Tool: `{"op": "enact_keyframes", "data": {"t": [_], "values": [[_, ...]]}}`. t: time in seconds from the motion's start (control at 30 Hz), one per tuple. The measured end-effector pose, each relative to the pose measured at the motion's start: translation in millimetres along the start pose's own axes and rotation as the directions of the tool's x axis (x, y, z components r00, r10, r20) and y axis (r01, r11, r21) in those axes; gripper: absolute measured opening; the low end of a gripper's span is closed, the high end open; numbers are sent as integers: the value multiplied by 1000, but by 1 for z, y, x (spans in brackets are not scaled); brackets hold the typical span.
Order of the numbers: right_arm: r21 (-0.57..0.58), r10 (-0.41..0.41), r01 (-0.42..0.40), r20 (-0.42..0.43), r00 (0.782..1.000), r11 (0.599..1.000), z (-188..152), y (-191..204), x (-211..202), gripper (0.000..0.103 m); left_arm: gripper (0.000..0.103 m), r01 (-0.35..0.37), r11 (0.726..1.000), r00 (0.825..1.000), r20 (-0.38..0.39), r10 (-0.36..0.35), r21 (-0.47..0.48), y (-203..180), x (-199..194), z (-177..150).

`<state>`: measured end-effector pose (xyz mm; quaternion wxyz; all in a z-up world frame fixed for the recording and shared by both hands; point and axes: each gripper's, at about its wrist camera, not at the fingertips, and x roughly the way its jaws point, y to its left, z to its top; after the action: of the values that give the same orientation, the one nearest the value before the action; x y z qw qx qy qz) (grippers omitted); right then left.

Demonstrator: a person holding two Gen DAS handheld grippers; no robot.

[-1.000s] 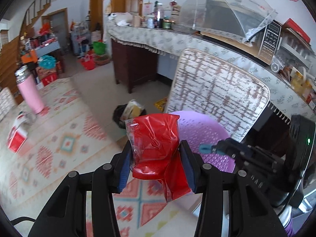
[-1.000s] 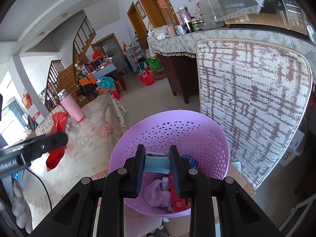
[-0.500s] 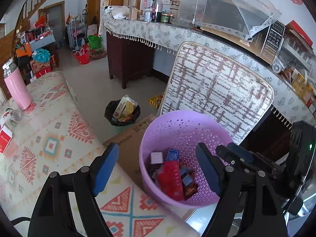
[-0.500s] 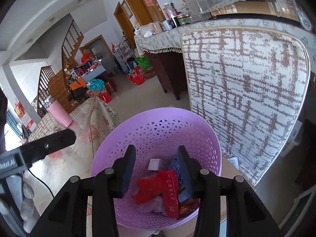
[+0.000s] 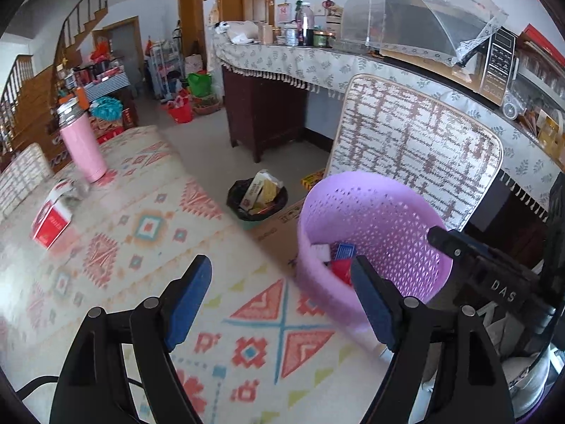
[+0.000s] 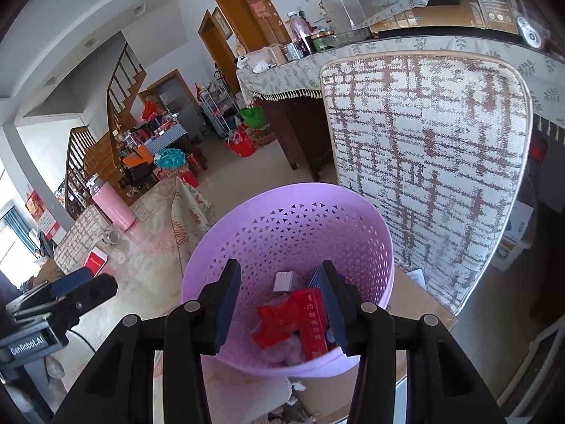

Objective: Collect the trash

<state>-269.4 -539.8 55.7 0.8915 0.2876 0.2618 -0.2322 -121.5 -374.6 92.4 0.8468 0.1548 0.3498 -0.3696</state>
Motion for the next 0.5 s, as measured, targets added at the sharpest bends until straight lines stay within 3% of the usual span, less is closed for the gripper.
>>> {"op": "enact_keyframes", "data": {"t": [0.17,0.3,0.5], "values": [[-27,-4,4,-2,1000,1000,-11,13,-12,54,80,-51,998,999,16,52,-32,11,-25,-22],[-59,-1,1,-1,1000,998,-23,27,-23,54,88,-83,995,995,54,87,-60,18,-45,-37],[-108,-6,7,1,1000,994,-38,48,-36,55,91,-167,985,976,132,172,-46,18,-69,-53]]}}
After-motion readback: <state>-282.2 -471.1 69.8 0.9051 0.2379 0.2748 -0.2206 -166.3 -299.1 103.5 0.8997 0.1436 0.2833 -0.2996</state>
